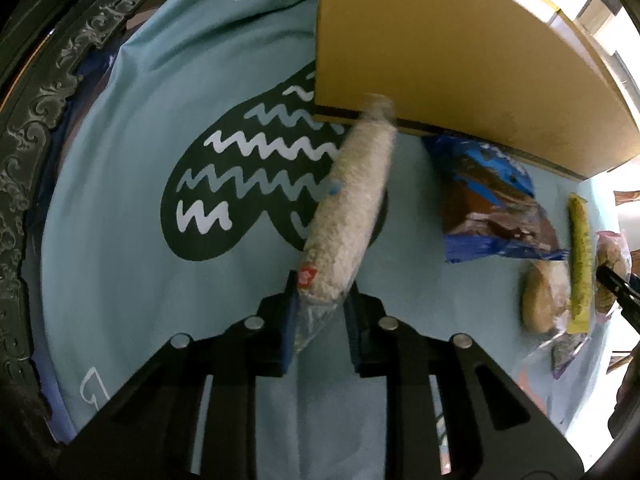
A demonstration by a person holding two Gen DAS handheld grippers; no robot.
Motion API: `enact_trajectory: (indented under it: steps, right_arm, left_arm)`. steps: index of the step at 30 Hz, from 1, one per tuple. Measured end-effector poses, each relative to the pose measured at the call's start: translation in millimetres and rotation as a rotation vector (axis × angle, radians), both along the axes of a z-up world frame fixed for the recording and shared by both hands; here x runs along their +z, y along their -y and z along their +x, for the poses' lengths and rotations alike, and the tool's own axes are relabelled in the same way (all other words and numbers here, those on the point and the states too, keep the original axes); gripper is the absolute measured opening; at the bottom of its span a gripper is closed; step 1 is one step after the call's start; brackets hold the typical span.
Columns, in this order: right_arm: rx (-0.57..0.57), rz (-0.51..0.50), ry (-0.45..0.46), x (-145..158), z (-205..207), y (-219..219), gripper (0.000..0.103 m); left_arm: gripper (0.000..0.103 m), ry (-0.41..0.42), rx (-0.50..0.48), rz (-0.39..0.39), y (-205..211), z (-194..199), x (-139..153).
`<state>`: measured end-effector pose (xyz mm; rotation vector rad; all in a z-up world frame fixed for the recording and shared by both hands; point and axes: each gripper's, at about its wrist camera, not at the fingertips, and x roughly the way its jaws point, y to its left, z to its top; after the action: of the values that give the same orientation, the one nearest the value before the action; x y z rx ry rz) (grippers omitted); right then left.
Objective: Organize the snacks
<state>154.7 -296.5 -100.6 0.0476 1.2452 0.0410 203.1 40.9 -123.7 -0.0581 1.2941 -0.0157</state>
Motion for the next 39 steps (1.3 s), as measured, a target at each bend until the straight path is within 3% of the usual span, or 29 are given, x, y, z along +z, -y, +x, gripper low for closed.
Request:
enact_trajectory:
  steps: [9, 15, 18, 23, 28, 33, 39]
  right_arm:
    - [0.008, 0.137, 0.053, 39, -23, -2, 0.049]
    - [0.036, 0.159, 0.052, 45, -25, -14, 0.049]
    - [0.048, 0.160, 0.053, 49, -30, -21, 0.049]
    - [0.040, 0.161, 0.053, 48, -28, -16, 0.049]
    - [0.036, 0.162, 0.046, 45, -24, -17, 0.049]
    - [0.057, 0.172, 0.047, 46, -21, -23, 0.049]
    - [0.092, 0.201, 0.079, 61, -20, -32, 0.049]
  left_arm:
    - [0.018, 0.060, -0.037, -0.040, 0, -23, 31]
    - [0.019, 0.010, -0.034, -0.045, 7, -20, 19]
    - [0.024, -0.021, -0.019, -0.026, 10, -9, 4]
    - [0.040, -0.015, -0.027, -0.002, 18, 8, 0]
    - [0.029, -0.024, -0.056, 0.020, 27, 23, -6]
    - [0.027, -0.001, -0.065, 0.055, 33, 11, 1]
    - [0.027, 0.062, -0.015, -0.019, 17, -35, 44]
